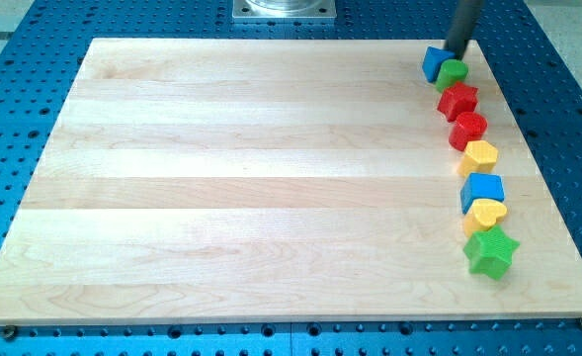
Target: Separate blue triangle from the line
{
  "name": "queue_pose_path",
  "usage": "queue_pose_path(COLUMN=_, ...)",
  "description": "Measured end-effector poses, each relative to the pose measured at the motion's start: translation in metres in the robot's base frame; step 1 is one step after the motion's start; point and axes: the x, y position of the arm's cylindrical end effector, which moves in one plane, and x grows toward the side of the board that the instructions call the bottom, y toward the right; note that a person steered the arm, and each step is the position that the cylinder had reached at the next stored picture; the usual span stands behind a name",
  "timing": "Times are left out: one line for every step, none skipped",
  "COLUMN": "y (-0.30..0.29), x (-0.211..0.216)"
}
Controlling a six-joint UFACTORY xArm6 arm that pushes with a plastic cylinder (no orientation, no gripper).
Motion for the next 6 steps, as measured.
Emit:
queue_pose_path(y=0.0, x=0.027)
queue_pose_path(y=-0.069, x=0.026)
queue_pose_path(y=-0.103, x=0.027)
queue_pose_path(y=-0.093, x=0.03)
queue_pose_path(y=-0.099, x=0.028)
queue_pose_path(y=-0.07, x=0.027)
